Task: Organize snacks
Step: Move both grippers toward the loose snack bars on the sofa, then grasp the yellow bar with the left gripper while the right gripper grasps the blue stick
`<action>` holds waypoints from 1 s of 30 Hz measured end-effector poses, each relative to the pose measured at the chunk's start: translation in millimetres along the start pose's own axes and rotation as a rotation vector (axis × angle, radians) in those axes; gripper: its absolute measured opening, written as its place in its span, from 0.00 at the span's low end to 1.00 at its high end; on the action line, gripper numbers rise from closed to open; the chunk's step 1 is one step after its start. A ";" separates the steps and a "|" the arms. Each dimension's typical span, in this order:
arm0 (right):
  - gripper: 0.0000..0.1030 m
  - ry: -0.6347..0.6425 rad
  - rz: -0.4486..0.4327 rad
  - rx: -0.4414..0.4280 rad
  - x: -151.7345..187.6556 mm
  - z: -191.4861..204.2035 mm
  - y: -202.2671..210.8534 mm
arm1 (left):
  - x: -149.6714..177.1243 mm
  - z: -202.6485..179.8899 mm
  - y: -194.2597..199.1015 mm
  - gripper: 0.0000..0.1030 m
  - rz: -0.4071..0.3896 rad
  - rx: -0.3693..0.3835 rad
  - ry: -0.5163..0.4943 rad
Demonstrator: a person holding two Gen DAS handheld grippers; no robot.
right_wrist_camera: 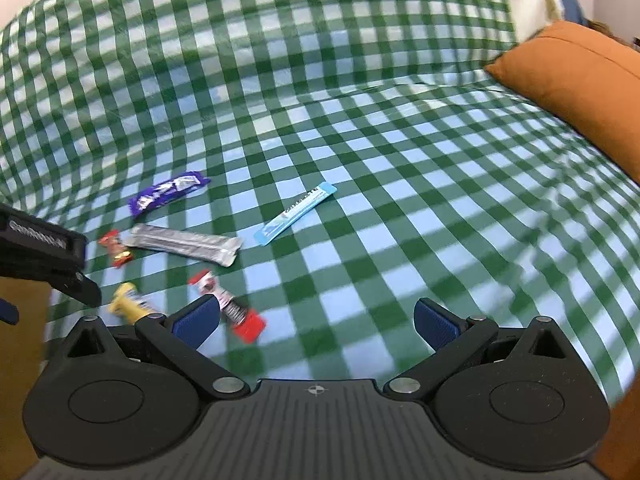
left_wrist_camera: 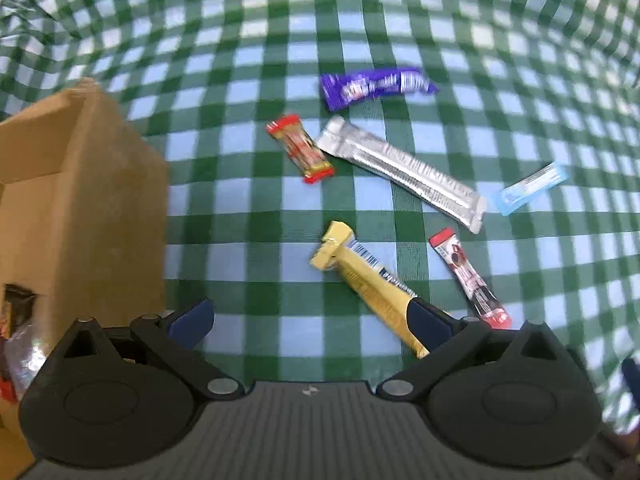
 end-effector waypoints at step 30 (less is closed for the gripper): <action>0.17 0.141 -0.059 0.087 -44.2 28.1 -145.3 | 0.8 9.2 -23.0 0.15 -0.001 0.046 -0.029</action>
Point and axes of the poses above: each gripper's, at about its wrist camera, not at the fingertips, and y roughly against the way its jaws point, z to its left, x to its underside, the point moved 2 cm from there along -y, roughly the way its jaws point, and after that the axes turned 1 degree about -y, right-handed, at the moved point
